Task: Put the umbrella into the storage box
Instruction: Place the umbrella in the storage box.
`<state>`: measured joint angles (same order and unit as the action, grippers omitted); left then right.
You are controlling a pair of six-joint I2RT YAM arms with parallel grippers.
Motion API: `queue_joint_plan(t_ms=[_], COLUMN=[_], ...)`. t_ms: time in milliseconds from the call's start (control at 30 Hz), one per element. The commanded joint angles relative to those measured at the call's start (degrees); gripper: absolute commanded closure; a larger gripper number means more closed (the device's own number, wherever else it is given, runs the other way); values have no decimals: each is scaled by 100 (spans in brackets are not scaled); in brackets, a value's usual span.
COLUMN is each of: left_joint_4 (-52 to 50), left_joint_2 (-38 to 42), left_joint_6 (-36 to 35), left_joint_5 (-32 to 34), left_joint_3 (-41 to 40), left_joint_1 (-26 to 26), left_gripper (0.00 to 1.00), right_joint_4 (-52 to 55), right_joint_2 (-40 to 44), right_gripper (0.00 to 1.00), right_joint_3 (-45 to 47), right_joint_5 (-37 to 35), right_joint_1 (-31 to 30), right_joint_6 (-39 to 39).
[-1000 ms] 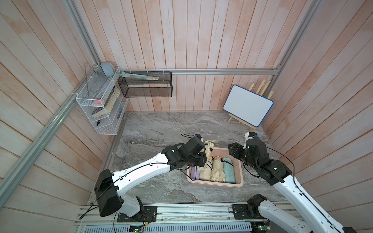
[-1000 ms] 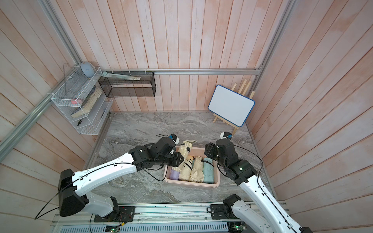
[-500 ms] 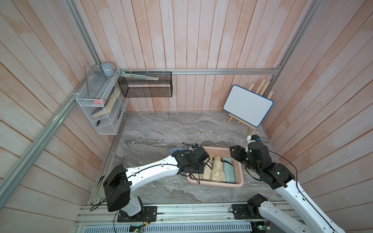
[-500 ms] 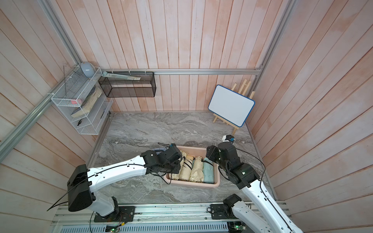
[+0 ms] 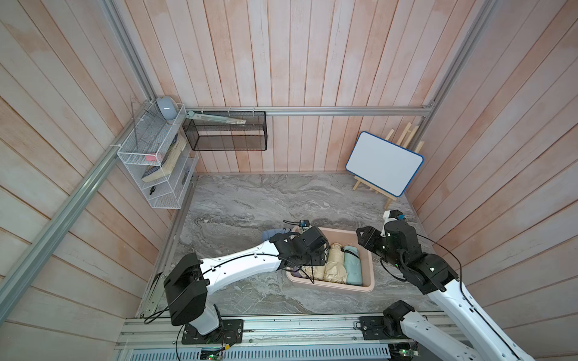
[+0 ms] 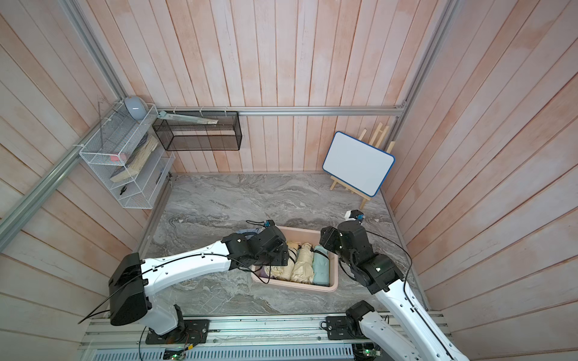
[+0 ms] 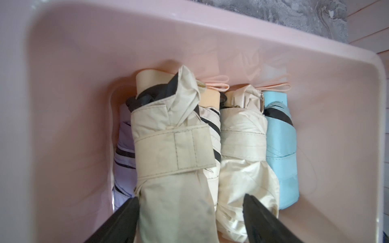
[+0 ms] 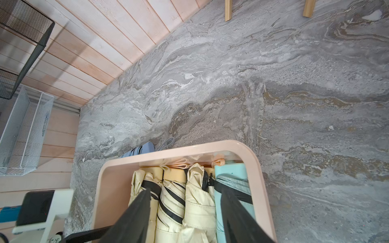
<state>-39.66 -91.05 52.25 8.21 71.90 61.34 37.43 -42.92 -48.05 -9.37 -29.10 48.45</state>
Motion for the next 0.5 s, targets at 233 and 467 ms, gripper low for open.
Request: queue_joint_plan(t_ms=[233, 467], left_joint_4=[-370, 390], left_joint_2=[1366, 2002], left_joint_6=[-454, -414], left_joint_5=[1142, 87], left_joint_3=[251, -577], left_joint_1=[-269, -1841], left_gripper=[17, 18], right_joint_4=[-160, -554], right_joint_2=[-390, -1018], right_gripper=[41, 40], right_joint_3=[-326, -781], right_joint_5=[195, 477], right_joint_1=[14, 3], right_joint_6=[-236, -1037])
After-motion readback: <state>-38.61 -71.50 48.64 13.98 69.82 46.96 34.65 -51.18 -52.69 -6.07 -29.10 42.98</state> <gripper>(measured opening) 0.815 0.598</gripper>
